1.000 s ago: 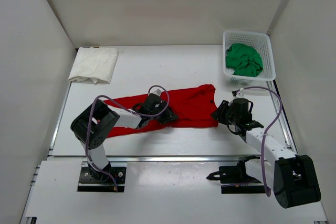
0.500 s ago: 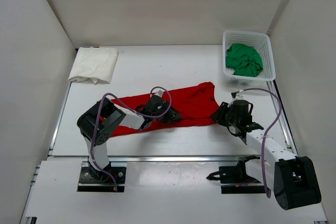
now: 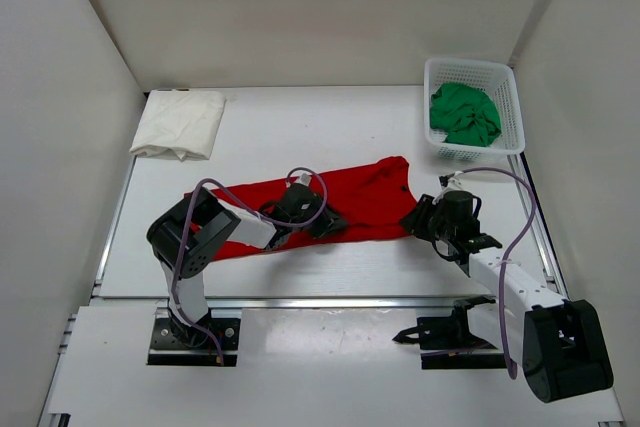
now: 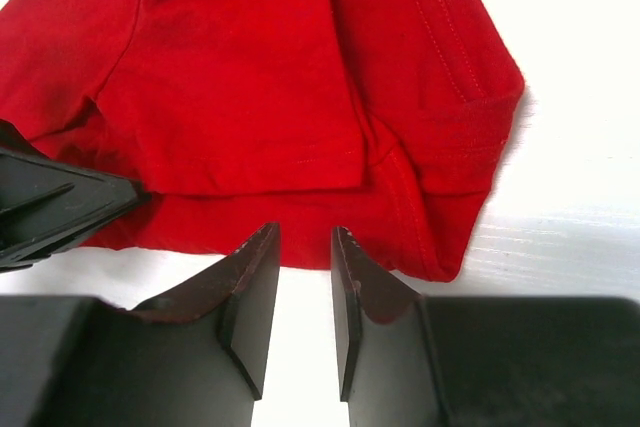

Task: Fold and stack the t-shirts
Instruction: Fold the other side of the tshirt into a rectangle

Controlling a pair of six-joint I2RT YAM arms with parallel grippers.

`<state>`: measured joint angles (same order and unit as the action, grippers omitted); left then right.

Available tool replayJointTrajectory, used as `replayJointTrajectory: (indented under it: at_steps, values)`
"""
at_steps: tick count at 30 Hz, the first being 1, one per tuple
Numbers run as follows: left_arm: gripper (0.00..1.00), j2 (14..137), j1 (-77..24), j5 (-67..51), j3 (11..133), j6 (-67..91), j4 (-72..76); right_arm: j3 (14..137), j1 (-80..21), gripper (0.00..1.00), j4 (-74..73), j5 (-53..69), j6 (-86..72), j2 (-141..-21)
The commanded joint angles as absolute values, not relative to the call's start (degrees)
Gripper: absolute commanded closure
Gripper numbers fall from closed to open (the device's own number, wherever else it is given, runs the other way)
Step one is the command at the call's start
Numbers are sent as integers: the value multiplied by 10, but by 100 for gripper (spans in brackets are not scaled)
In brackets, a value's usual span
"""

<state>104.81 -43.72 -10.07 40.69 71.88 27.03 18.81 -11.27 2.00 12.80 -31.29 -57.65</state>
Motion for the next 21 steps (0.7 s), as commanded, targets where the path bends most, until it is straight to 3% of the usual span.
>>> replayJointTrajectory:
  at_steps: [1, 7, 21]
  values:
    - [68, 1048, -439, -89, 419, 732, 284, 187, -117, 75, 44, 130, -304, -560]
    - [73, 1056, -448, -88, 434, 745, 293, 185, -125, 74, 47, 128, -305, -563]
    - [68, 1052, -446, -69, 405, 751, 284, 185, -124, 75, 48, 134, -305, -558]
